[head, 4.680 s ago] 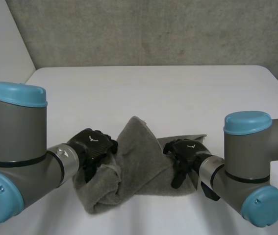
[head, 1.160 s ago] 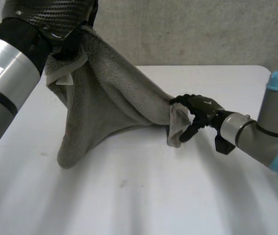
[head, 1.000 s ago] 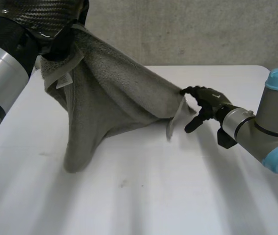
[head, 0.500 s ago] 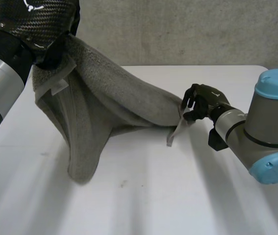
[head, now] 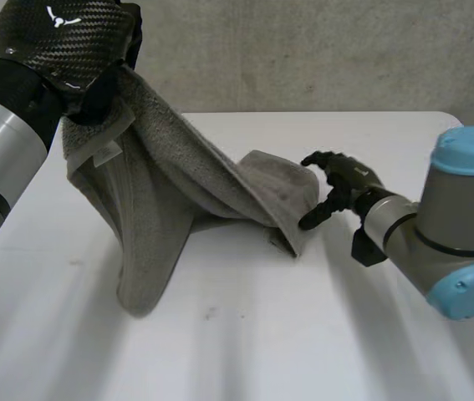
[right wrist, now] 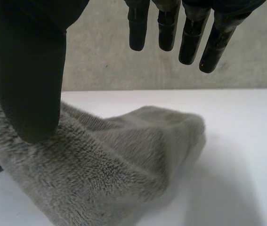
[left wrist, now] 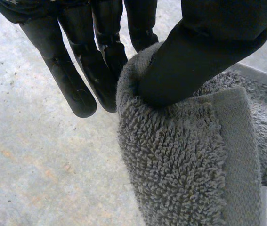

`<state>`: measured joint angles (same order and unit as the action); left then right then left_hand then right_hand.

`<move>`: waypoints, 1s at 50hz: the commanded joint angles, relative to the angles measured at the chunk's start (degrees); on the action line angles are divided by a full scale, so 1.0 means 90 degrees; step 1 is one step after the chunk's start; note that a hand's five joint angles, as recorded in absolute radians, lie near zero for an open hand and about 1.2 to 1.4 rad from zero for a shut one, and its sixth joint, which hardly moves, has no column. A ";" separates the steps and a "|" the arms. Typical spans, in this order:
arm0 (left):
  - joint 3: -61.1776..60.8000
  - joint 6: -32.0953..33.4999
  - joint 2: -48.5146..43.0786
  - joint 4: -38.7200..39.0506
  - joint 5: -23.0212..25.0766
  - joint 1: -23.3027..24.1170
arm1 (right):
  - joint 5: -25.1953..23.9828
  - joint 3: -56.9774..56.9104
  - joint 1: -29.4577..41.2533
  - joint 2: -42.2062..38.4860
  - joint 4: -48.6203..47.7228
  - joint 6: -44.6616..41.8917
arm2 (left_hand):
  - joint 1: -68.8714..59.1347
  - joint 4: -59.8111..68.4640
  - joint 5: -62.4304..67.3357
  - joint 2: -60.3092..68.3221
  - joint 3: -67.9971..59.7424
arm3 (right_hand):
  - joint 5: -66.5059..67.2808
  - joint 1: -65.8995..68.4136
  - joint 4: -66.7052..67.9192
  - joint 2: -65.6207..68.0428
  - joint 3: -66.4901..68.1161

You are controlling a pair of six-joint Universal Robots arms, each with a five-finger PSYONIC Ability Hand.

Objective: Fold the towel.

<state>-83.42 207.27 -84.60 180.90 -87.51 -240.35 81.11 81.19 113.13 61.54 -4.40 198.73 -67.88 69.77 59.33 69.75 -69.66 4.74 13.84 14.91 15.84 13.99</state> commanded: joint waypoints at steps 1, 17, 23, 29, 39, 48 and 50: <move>0.0002 -0.0140 0.0016 -0.0002 -0.0003 -0.0033 | -0.0038 -0.0290 0.0369 -0.0569 0.0020 0.0419 | -0.1347 0.1137 0.1185 0.1139 -0.1149 | -0.0162 -0.0062 -0.0181 -0.0285 -0.0079; -0.0008 -0.0140 -0.0004 -0.0002 -0.0003 -0.0081 | -0.0067 0.0157 0.0311 -0.0336 -0.0028 0.0410 | -0.1347 0.1137 0.1185 0.1139 -0.1149 | 0.0137 0.0237 0.0118 0.0014 0.0220; -0.0008 -0.0140 -0.0004 -0.0002 -0.0013 -0.0091 | -0.0048 0.0257 0.0310 -0.0334 -0.0058 0.0390 | -0.1347 0.1137 0.1185 0.1139 -0.1149 | 0.0174 0.0274 0.0156 0.0051 0.0257; -0.0008 -0.0159 -0.0004 -0.0002 -0.0022 -0.0072 | -0.0019 -0.0016 0.0486 -0.0870 -0.0234 0.0322 | -0.1347 0.1137 0.1185 0.1139 -0.1149 | 0.0918 0.1018 0.0899 0.0795 0.1001; -0.0008 -0.0228 0.0006 0.0007 -0.0042 -0.0072 | 0.0147 -0.0456 0.0613 -0.1418 -0.0449 0.0175 | -0.1347 0.1137 0.1185 0.1139 -0.1149 | 0.6248 0.6348 0.6230 0.6126 0.6332; -0.0086 -0.0228 -0.0004 -0.0002 -0.0052 -0.0471 | 0.0421 -0.0163 -0.0244 0.0550 -0.0879 -0.1236 | -0.1347 0.1137 0.1185 0.1139 -0.1149 | 0.7251 0.7351 0.7233 0.7128 0.7334; -0.0096 -0.0228 -0.0004 -0.0002 -0.0042 -0.0599 | 0.0333 -0.0193 -0.0412 0.0955 -0.0820 -0.1856 | -0.1347 0.1137 0.1185 0.1139 -0.1149 | 0.7251 0.7351 0.7233 0.7128 0.7334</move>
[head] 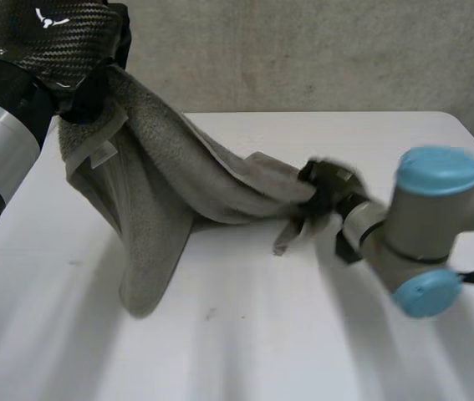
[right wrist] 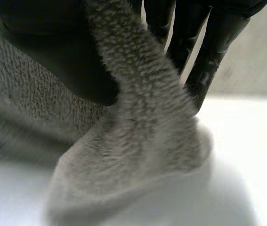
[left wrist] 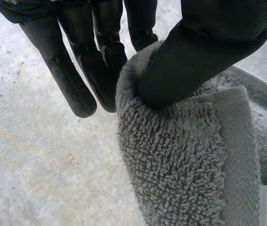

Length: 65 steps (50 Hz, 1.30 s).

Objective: Fold the towel.

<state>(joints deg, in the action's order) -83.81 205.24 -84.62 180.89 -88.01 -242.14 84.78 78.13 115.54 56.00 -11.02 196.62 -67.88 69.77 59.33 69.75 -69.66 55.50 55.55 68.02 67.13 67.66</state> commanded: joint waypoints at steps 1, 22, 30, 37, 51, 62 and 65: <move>-0.0053 -0.0001 -0.0002 -0.0001 0.0023 -0.0488 | -0.0210 0.0060 -0.0738 0.1929 0.0071 -0.2280 | -0.1347 0.1136 0.1185 0.1139 -0.1149 | 0.1611 0.2717 0.1331 0.1430 0.1371; -0.1049 0.0018 -0.1016 -0.0245 0.0305 -0.0821 | -0.0709 -0.0692 -0.1051 0.2489 0.5610 -0.7687 | -0.1347 0.1136 0.1185 0.1139 -0.1149 | 0.1611 0.2717 0.1331 0.1430 0.1371; -0.0875 0.0096 -0.2392 -0.0421 0.0580 -0.0830 | -0.0690 -0.0497 -0.1041 0.1600 0.5570 -0.8146 | -0.1347 0.1136 0.1185 0.1139 -0.1149 | 0.1611 0.2717 0.1331 0.1430 0.1371; 0.0552 0.0086 -0.3381 -0.0187 0.0570 -0.0938 | -0.0466 -0.2251 -0.0993 0.0566 0.3974 -0.7942 | -0.1347 0.1136 0.1185 0.1139 -0.1149 | 0.1611 0.2717 0.1331 0.1430 0.1371; 0.1167 -0.0041 -0.2756 0.6239 0.0589 -0.1025 | -0.0094 -0.2001 -0.0807 0.1424 -0.1981 -0.6779 | -0.1347 0.1136 0.1185 0.1139 -0.1149 | 0.1611 0.2717 0.1331 0.1430 0.1371; 0.0415 -0.0050 -0.2747 0.4530 0.0697 -0.1113 | -0.1079 -0.1797 -0.0875 0.0917 0.1222 -0.6779 | -0.1347 0.1136 0.1185 0.1139 -0.1149 | 0.1611 0.2717 0.1331 0.1430 0.1371; -0.0053 -0.0070 -0.2864 0.4198 0.0755 -0.1250 | -0.1314 -0.1582 -0.0895 0.0693 0.1565 -0.6769 | -0.1347 0.1136 0.1185 0.1139 -0.1149 | 0.1611 0.2717 0.1331 0.1430 0.1371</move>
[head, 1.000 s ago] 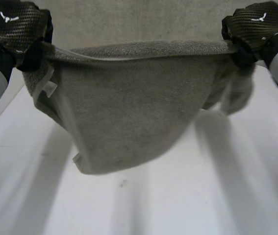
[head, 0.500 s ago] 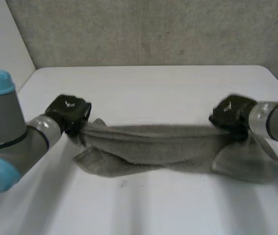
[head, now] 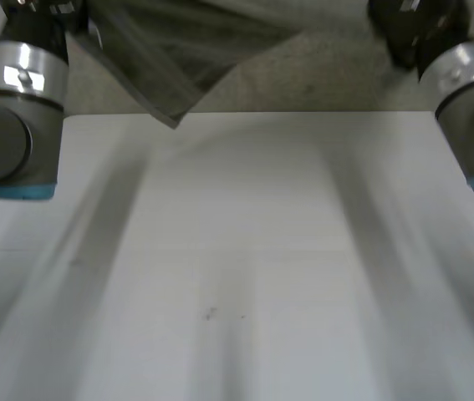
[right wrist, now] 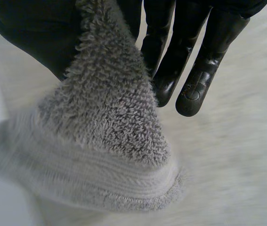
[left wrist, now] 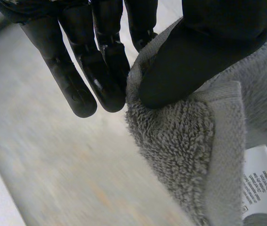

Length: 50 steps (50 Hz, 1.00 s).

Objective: Fold the towel.

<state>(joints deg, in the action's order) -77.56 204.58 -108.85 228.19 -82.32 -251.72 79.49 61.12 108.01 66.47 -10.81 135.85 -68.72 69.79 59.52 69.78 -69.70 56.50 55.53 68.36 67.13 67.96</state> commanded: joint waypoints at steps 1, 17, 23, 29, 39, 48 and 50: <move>-0.1047 0.0042 -0.0277 -0.1193 0.0143 -0.0205 | -0.0727 0.0308 -0.0058 -0.0471 0.1543 -0.0016 | -0.1253 0.1135 0.1164 0.1136 -0.1145 | 0.1500 0.2719 0.1294 0.1430 0.1338; -0.2397 0.0345 -0.0192 -0.1848 0.0153 -0.0273 | -0.0805 0.1187 -0.0175 -0.1449 0.3008 0.0059 | -0.1253 0.1135 0.1164 0.1136 -0.1145 | -0.3907 -0.2688 -0.4113 -0.3977 -0.4069; -0.2407 0.0355 0.0189 -0.2073 0.0143 -0.0215 | -0.0883 0.1598 -0.0371 -0.0999 0.2734 0.1312 | -0.1253 0.1135 0.1164 0.1136 -0.1145 | -0.4680 -0.3461 -0.4886 -0.4750 -0.4842; -0.2544 0.0345 0.0502 -0.2074 0.0143 -0.0195 | -0.0873 0.2594 -0.0625 -0.0354 0.1943 0.2503 | -0.1253 0.1135 0.1164 0.1136 -0.1145 | -0.4642 -0.3423 -0.4849 -0.4713 -0.4804; -0.2661 0.0296 0.0649 -0.2083 0.0124 -0.0195 | -0.0805 0.4000 -0.0976 -0.0003 0.0996 0.3226 | -0.1253 0.1135 0.1164 0.1136 -0.1145 | -0.4343 -0.3124 -0.4550 -0.4414 -0.4505; -0.2778 0.0287 0.0649 -0.2083 0.0104 -0.0176 | -0.0746 0.4732 -0.1269 -0.0003 0.0225 0.4486 | -0.1253 0.1135 0.1164 0.1136 -0.1145 | -0.4269 -0.3050 -0.4475 -0.4339 -0.4431; -0.2788 0.0287 0.0649 -0.2083 0.0095 -0.0185 | -0.0668 0.4791 -0.1289 -0.0003 0.0108 0.4544 | -0.1253 0.1135 0.1164 0.1136 -0.1145 | -0.4156 -0.2937 -0.4363 -0.4227 -0.4318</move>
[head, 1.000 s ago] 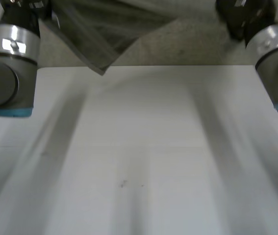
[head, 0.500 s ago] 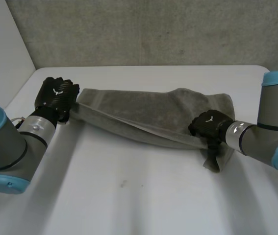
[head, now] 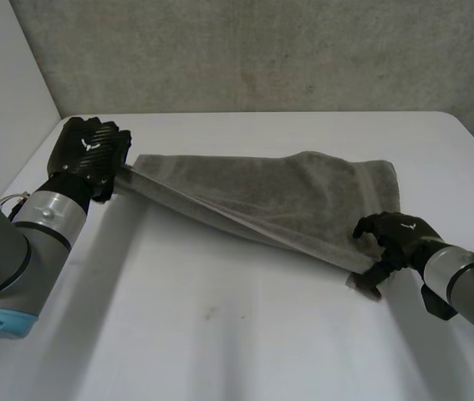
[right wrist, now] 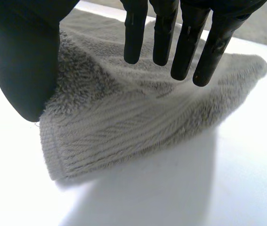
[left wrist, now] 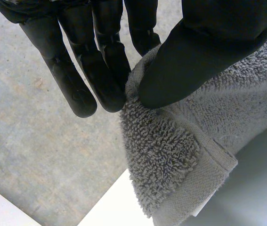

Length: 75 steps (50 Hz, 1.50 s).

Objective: Fold the towel.

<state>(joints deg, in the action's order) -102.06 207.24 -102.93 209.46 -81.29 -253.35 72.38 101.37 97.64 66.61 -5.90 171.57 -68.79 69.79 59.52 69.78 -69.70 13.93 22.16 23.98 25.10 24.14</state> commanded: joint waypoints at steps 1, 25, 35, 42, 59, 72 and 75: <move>-0.0066 -0.0009 -0.0008 -0.0002 -0.0030 -0.0014 | 0.0248 0.0368 -0.0136 -0.0008 -0.0574 0.0585 | -0.1246 0.1134 0.1164 0.1136 -0.1144 | 0.0667 0.0863 0.0660 0.0536 0.0642; -0.0183 -0.0038 -0.0018 -0.0324 -0.0040 -0.0082 | 0.0933 0.0397 -0.0165 0.0217 -0.0780 0.0507 | -0.1246 0.1134 0.1164 0.1136 -0.1144 | 0.4032 0.4228 0.4025 0.3901 0.4007; -0.0155 -0.0087 0.0302 -0.0977 -0.0040 -0.0092 | 0.0171 -0.0157 -0.0458 0.0721 -0.0138 -0.0252 | -0.1246 0.1134 0.1164 0.1136 -0.1144 | 0.6230 0.6427 0.6224 0.6100 0.6206; 0.0149 -0.0077 0.1486 -0.1652 -0.0040 -0.0102 | 0.0054 -0.1240 -0.0517 0.2547 0.0975 -0.1102 | -0.1246 0.1134 0.1164 0.1136 -0.1144 | 0.6230 0.6427 0.6224 0.6100 0.6206; 0.1272 0.0011 0.2540 -0.4045 0.0038 -0.0434 | -0.0152 -0.3401 -0.0420 0.2222 0.4990 -0.4734 | -0.1246 0.1134 0.1164 0.1136 -0.1144 | 0.6230 0.6427 0.6224 0.6100 0.6206; 0.2317 0.1124 -0.0741 -0.4318 0.0009 -0.0434 | 0.0854 -0.4258 0.0410 -0.0298 0.4836 -0.5001 | -0.1246 0.1134 0.1164 0.1136 -0.1144 | 0.6230 0.6427 0.6224 0.6100 0.6206; 0.2981 0.1271 -0.1337 -0.4230 -0.0001 -0.0424 | 0.0961 -0.4960 0.0605 -0.0816 0.4301 -0.4884 | -0.1246 0.1134 0.1164 0.1136 -0.1144 | 0.6230 0.6427 0.6224 0.6100 0.6206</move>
<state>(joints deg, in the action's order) -84.34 214.56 -103.26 170.49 -81.03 -257.31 78.26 66.29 100.24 69.23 38.78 126.48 -68.79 69.80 59.59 69.78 -69.71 55.73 55.80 68.36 67.29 67.80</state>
